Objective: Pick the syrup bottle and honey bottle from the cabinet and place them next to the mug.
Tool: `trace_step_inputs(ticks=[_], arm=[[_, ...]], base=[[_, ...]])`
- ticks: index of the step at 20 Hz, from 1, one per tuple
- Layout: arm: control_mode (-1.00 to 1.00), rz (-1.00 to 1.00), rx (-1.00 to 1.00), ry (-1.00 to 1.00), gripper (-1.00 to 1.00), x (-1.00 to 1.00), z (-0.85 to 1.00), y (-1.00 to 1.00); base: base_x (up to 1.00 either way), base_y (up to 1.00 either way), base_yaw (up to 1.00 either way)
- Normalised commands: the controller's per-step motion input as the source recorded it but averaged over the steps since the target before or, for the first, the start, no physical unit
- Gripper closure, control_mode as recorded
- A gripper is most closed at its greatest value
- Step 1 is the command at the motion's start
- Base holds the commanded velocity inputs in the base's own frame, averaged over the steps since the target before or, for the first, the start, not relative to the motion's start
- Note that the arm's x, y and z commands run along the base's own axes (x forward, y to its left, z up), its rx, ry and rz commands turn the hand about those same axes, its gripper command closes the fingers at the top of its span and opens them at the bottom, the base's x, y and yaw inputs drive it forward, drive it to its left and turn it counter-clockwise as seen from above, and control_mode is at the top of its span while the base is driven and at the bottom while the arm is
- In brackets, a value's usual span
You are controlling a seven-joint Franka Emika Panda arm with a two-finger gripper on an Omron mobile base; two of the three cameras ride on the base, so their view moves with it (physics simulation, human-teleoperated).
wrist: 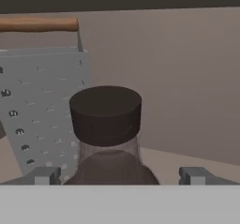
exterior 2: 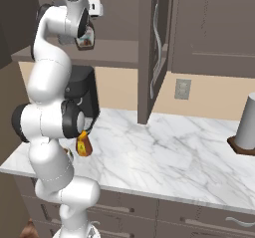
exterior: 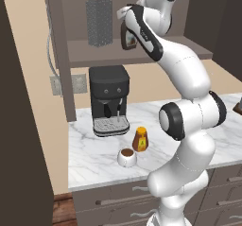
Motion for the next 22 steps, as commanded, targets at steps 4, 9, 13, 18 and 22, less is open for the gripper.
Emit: trace_step_inputs(ticks=[4,9,13,18,22], arm=[[-1.0,0.0,0.0,0.0,1.0,0.0,0.0,0.0],[-1.0,0.0,0.0,0.0,1.0,0.0,0.0,0.0],[-1.0,0.0,0.0,0.0,1.0,0.0,0.0,0.0],[-1.0,0.0,0.0,0.0,1.0,-0.09,0.0,0.0],[-1.0,0.0,0.0,-0.03,1.0,-0.45,0.0,-0.04]], base=[[0.0,0.0,0.0],[0.0,0.0,0.0],[0.0,0.0,0.0],[0.0,0.0,0.0],[0.0,0.0,0.0]])
